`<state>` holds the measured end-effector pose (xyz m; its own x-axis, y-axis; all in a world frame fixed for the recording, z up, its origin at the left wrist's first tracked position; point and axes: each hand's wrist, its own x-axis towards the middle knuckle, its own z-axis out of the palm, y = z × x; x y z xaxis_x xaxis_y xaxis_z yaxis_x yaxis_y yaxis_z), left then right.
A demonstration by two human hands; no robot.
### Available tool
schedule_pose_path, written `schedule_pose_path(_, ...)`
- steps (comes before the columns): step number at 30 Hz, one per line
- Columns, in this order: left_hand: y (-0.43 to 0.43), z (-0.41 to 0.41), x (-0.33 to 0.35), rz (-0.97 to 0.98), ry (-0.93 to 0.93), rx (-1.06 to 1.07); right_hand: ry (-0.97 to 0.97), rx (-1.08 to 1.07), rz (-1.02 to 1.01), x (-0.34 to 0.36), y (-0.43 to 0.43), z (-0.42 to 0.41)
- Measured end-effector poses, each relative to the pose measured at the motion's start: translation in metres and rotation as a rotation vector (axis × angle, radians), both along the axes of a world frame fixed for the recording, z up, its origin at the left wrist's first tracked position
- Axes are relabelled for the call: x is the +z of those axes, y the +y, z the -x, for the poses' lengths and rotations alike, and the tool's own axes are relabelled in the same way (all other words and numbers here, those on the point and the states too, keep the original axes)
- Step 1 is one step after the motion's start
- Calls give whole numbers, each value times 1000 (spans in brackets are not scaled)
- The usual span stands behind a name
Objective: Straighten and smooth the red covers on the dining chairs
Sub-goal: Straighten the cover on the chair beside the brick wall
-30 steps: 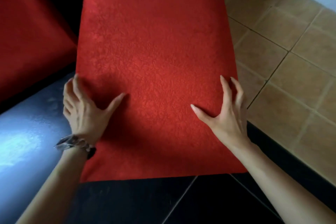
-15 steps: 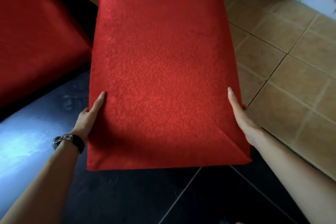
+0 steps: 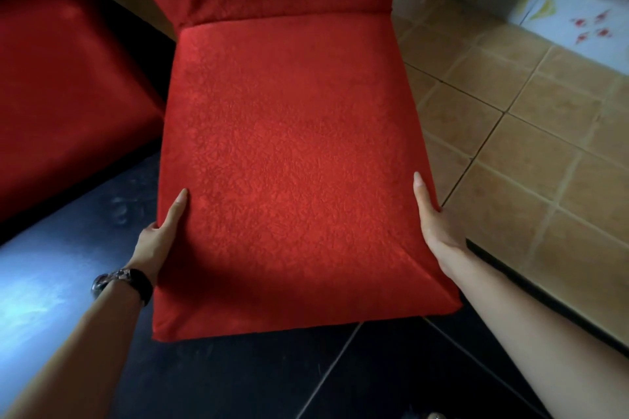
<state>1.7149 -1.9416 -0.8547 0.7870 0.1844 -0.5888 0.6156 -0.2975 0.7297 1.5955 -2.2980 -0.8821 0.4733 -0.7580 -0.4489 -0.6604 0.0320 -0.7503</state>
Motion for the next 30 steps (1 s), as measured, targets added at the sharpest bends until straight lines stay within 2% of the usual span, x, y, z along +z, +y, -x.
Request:
schedule_pose_path(6,3,22,10,-11,32,-18,98,92,18,12,4,21)
schedule_pose_path(14,1,33,29,-34,81,-73,46,99,149,31,-2,29)
schedule_pose_path(19,5,30,58,-42,90,-85,68,101,239,52,-3,27)
schedule_pose_path(25,3,26,104,-54,122,-73,-8,94,373,96,-5,26)
schedule_pose_path(30,-5,19,145,-68,141,-44,79,144,331,132,-14,18)
